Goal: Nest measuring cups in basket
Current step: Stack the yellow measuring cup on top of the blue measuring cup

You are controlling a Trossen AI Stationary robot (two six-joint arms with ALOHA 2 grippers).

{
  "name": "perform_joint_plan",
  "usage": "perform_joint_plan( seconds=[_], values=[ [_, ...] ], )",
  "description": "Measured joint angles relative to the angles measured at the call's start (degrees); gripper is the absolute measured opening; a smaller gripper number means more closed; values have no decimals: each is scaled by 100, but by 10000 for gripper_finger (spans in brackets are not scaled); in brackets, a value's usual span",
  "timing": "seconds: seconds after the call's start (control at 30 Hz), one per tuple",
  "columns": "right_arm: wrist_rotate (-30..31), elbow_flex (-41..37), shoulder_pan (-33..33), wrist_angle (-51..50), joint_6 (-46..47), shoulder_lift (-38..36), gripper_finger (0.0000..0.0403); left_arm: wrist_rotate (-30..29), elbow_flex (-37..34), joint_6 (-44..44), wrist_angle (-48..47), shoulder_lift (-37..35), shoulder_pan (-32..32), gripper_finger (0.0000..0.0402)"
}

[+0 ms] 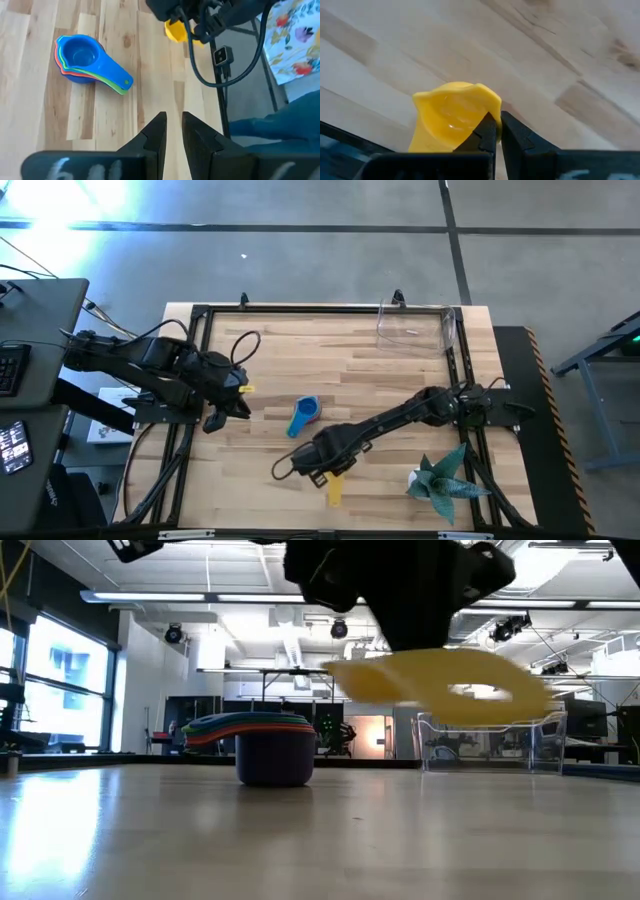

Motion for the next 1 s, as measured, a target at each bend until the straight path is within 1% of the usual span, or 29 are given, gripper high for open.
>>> perform_joint_plan(
  seconds=[0.2, 0.33, 0.47, 0.73, 0.87, 1.0],
  values=[
    [-39, 0, -302, 728, 620, -13, 0, -4, 2, 556, -144, 4, 0, 48],
    [146, 0, -531, 1264, 872, -13, 0, -7, 2, 1013, -177, 4, 0, 48],
    [281, 0, -759, 1551, 980, -13, 0, -9, 2, 1370, -202, 4, 0, 48],
    [514, 2, -1112, 1656, 1232, -15, 0, -7, 2, 1943, -217, 4, 0, 48],
    [683, 161, -1190, 1537, 1361, -17, 0, -7, 2, 2240, -269, 4, 0, 48],
    [887, 454, -1263, 1002, 1520, -25, 0, -7, 2, 2497, -396, 4, 0, 48]
  ],
)
